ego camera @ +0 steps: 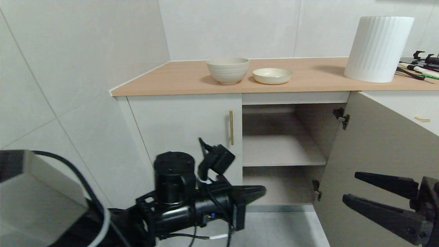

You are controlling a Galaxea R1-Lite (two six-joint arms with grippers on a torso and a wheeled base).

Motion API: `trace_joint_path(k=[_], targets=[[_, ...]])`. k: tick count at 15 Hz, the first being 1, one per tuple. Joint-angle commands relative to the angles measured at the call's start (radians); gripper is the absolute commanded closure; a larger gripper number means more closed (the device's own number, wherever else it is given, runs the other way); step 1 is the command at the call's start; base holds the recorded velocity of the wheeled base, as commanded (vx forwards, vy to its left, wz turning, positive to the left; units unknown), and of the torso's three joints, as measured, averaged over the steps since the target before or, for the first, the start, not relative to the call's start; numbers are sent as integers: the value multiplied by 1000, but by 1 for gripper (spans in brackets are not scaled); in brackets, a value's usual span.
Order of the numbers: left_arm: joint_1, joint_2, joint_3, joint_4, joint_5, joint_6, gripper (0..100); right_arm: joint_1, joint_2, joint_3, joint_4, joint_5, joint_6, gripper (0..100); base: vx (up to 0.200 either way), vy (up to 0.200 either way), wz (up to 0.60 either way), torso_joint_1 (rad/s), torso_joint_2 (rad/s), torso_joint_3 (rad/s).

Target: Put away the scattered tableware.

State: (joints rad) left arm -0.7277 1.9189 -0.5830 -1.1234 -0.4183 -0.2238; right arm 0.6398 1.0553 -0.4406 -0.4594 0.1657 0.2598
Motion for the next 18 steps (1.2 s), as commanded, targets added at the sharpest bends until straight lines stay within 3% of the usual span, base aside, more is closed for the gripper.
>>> trace_joint_path(k=[1, 2, 3, 6, 8, 10, 18], targets=[[177, -235, 141, 10, 1, 35, 100, -3, 15, -23, 1, -12, -5, 0, 0, 0, 0, 0, 0, 0], [231, -311, 150, 54, 1, 35, 0, -5, 32, -32, 2, -11, -28, 0, 0, 0, 0, 0, 0, 0], [264, -367, 143, 108, 1, 37, 0, -15, 66, -39, 4, -14, -50, 0, 0, 0, 0, 0, 0, 0], [358, -500, 34, 389, 3, 35, 0, -94, 218, -178, 27, -29, -62, 0, 0, 0, 0, 0, 0, 0], [404, -563, -31, 521, 10, 34, 0, -118, 299, -294, 140, -68, -60, 0, 0, 0, 0, 0, 0, 0], [430, -594, -64, 553, 9, 34, 0, -140, 367, -340, 148, -107, -63, 0, 0, 0, 0, 0, 0, 0], [432, -577, -72, 544, 1, 34, 0, -140, 361, -319, 146, -111, -125, 0, 0, 0, 0, 0, 0, 0]])
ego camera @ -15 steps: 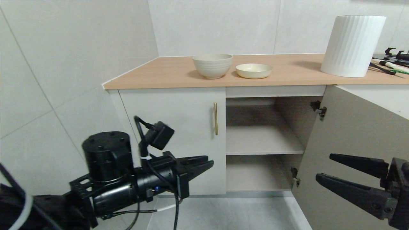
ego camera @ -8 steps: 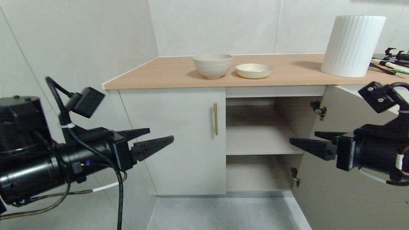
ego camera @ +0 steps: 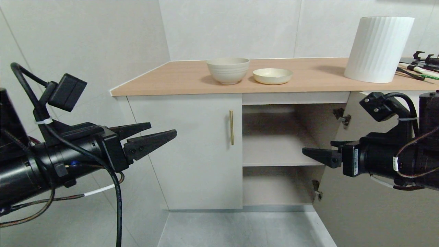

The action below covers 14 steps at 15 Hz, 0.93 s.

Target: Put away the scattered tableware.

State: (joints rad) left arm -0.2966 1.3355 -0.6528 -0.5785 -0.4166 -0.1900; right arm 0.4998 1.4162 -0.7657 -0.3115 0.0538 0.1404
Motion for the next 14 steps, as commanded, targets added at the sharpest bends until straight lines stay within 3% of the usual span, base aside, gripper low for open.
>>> trace_joint_path(k=[1, 2, 14], targets=[[1, 2, -2, -1, -1, 0, 0, 0, 0, 6, -1, 1, -5, 0, 0, 0, 0, 0, 0, 0], [2, -1, -4, 0, -1, 0, 0, 0, 1, 6, -1, 1, -4, 0, 0, 0, 0, 0, 0, 0], [16, 8, -5, -1, -1, -3, 0, 0, -3, 14, -1, 3, -7, 0, 200, 0, 0, 3, 2, 1]])
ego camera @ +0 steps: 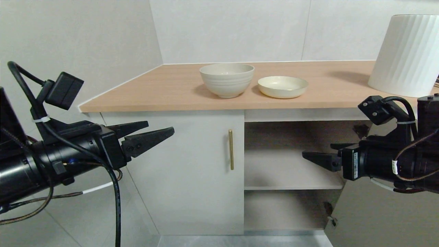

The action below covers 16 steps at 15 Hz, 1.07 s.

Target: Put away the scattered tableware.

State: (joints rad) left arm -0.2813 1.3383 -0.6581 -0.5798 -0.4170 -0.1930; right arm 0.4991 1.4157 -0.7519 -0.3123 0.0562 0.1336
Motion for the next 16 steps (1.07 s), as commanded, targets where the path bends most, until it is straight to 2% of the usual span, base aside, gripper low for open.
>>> trace_joint_path(k=[1, 12, 16], targets=[[1, 7, 0, 0, 0, 0, 0, 1, -4, 0, -1, 1, 0, 0, 200, 0, 0, -7, 7, 2], [1, 12, 2, 0, 0, 0, 0, 1, -9, 3, -1, 1, 0, 0, 0, 0, 0, 2, -7, -2], [1, 18, 2, 0, 0, 0, 0, 1, -11, 3, -1, 1, 0, 0, 0, 0, 0, 69, -255, -249]])
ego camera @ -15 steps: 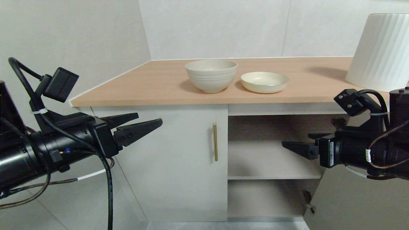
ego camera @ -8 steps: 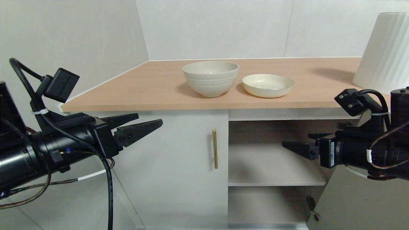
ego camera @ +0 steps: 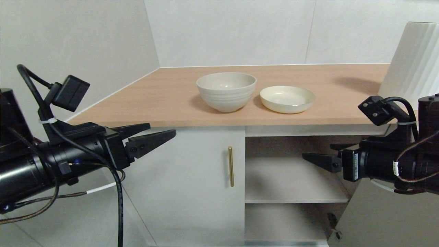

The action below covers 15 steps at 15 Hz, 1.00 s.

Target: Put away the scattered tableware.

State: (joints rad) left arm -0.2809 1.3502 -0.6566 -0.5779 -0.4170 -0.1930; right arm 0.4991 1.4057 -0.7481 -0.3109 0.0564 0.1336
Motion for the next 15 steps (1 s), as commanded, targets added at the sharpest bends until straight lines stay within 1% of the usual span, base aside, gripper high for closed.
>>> trace_joint_path(k=[1, 7, 15], targets=[[0, 15, 0, -4, 0, 0, 0, 1, -1, 0, -2, 0, 0, 0, 0, 0, 0, 193, -544, -305], [0, 20, 0, -2, 0, -2, 0, 1, 2, 0, -2, 3, 0, 0, 0, 0, 0, 170, -499, -292], [0, 46, 0, -2, -2, -2, 0, 1, 10, 0, -2, 5, 1, 0, 0, 0, 0, 202, -484, -283]])
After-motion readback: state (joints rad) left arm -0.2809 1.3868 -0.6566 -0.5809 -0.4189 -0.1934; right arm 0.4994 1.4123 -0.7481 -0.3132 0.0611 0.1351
